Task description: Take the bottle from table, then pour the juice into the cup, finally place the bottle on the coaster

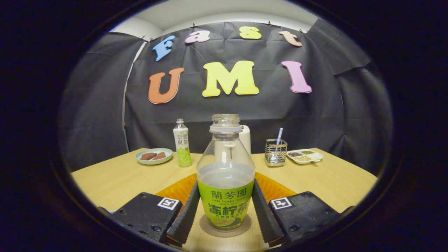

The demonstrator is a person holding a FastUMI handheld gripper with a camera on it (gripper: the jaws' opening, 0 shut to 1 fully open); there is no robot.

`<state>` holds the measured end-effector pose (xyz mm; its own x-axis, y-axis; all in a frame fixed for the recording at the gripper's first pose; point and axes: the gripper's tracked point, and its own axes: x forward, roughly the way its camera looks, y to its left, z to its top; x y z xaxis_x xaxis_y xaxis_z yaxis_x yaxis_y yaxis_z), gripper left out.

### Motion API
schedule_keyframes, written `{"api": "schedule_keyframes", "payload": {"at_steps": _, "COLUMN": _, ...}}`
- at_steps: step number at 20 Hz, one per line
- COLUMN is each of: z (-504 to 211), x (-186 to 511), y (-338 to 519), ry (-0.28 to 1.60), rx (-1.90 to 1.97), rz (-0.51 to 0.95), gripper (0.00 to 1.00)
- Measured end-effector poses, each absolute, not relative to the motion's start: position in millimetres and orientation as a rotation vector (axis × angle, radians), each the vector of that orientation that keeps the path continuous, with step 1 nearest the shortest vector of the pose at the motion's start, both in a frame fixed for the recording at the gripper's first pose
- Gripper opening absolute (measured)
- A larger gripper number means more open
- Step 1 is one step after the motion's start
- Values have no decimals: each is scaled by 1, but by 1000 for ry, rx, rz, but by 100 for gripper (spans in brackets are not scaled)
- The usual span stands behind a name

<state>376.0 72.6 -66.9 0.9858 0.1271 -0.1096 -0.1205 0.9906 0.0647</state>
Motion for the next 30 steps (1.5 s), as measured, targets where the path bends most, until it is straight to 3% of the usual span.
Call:
{"api": "schedule_keyframes", "payload": {"at_steps": 5, "z": -76, "x": 378, "y": 77, "ry": 128, "rx": 10, "rz": 139, "gripper": 84}}
{"api": "schedule_keyframes", "payload": {"at_steps": 8, "z": -66, "x": 370, "y": 75, "ry": 117, "rx": 0, "rz": 135, "gripper": 100}}
{"api": "schedule_keyframes", "payload": {"at_steps": 30, "z": 27, "x": 123, "y": 1, "ry": 7, "rx": -45, "rz": 59, "gripper": 100}}
